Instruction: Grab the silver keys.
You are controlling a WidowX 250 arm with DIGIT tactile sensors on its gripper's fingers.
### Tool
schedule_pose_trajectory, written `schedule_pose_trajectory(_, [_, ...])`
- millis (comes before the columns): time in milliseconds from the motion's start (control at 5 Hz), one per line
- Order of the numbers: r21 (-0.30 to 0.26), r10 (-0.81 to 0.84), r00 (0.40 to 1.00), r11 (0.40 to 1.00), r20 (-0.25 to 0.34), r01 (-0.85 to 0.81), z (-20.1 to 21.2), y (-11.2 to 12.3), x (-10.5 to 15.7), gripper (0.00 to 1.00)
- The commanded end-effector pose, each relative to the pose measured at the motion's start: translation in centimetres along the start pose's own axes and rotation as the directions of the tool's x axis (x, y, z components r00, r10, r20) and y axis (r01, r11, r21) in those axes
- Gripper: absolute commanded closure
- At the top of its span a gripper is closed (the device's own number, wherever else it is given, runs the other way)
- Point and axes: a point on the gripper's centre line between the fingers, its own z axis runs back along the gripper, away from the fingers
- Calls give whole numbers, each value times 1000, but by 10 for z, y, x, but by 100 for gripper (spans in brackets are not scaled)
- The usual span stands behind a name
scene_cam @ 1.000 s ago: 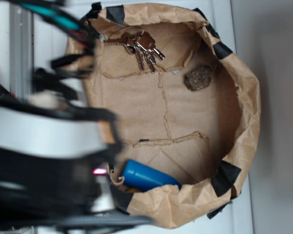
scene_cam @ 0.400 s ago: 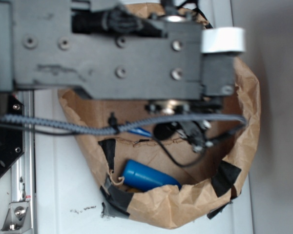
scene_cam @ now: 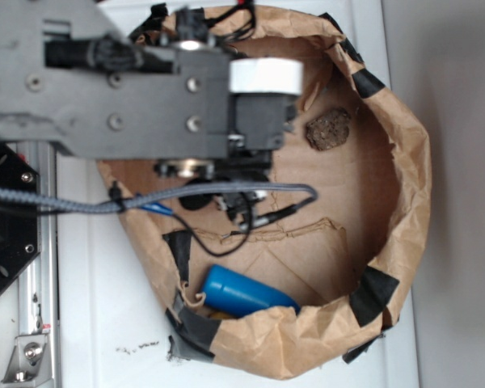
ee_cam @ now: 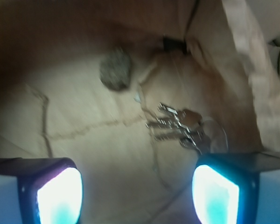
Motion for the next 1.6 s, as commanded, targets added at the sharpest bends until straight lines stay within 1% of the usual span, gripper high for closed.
schedule_pose_trajectory(0, [-19,4,999,1000,49,-3,14,8,10,0])
schedule_pose_trajectory(600, [-19,4,999,1000,49,-3,14,8,10,0])
schedule_pose_trajectory(800, [-32,79,997,996,-6,-79,-8,-10,25,0])
schedule_pose_trajectory(1000, [-46,132,991,990,-26,-133,-19,-17,34,0])
schedule_pose_trajectory(1200, [-26,148,989,989,-17,-148,-29,-16,36,0])
schedule_pose_trajectory(1400, [11,140,990,990,4,-140,-27,9,43,0])
